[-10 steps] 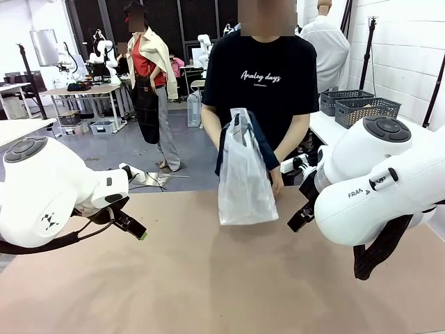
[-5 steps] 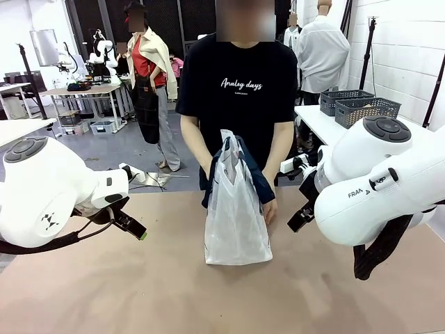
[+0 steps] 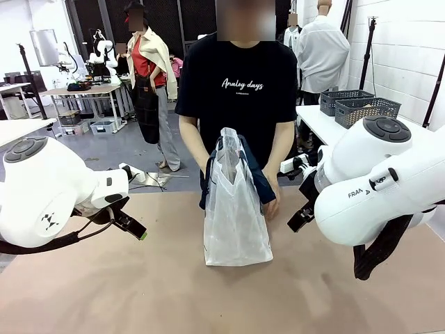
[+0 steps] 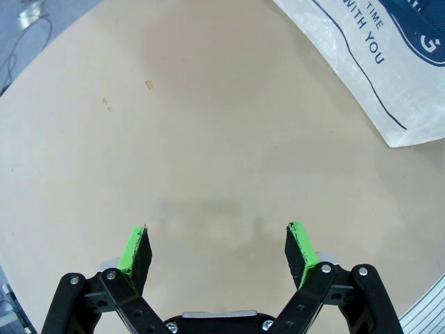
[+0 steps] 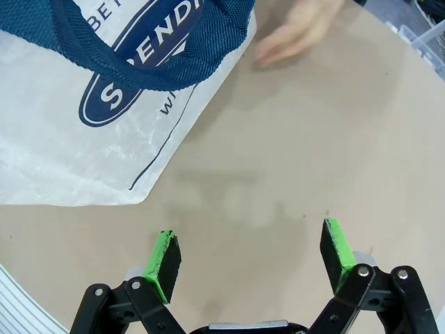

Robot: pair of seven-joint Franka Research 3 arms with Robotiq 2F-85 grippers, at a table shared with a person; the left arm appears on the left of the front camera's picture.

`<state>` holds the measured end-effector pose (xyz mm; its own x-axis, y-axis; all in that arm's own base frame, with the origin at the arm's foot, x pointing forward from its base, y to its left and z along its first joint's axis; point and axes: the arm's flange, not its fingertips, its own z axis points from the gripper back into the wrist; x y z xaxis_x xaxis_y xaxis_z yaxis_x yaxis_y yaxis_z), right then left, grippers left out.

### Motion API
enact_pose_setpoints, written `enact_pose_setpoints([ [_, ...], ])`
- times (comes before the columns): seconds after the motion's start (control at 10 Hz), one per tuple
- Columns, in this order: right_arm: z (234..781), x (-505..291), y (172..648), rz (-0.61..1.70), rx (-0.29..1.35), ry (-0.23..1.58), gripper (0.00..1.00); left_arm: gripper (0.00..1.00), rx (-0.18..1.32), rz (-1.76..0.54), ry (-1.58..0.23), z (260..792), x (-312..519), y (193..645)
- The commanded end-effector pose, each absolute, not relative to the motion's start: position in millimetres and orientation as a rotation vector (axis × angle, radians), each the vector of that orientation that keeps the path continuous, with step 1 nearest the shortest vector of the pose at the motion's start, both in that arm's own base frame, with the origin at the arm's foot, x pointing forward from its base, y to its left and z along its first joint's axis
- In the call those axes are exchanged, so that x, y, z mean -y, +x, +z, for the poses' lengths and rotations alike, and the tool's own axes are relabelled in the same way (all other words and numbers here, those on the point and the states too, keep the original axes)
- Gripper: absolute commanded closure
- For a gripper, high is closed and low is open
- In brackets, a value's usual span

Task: Transfer purchased items from the store into the shopping bag.
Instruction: Open the Reusable shopping bag in the center of the table.

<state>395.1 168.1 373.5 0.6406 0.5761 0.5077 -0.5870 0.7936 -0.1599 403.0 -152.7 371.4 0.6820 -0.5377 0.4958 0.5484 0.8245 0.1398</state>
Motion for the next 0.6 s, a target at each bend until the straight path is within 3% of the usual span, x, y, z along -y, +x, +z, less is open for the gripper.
enact_pose_setpoints([
  [0.0, 373.5, -168.0, 395.1, 0.663, 0.572, 0.021, 0.0, 0.0, 0.55, -0.606, -0.021, 371.4, 151.3, 403.5],
  [0.5, 373.5, -168.0, 395.1, 0.663, 0.572, 0.021, 0.0, 0.0, 0.55, -0.606, -0.021, 371.4, 151.3, 403.5],
])
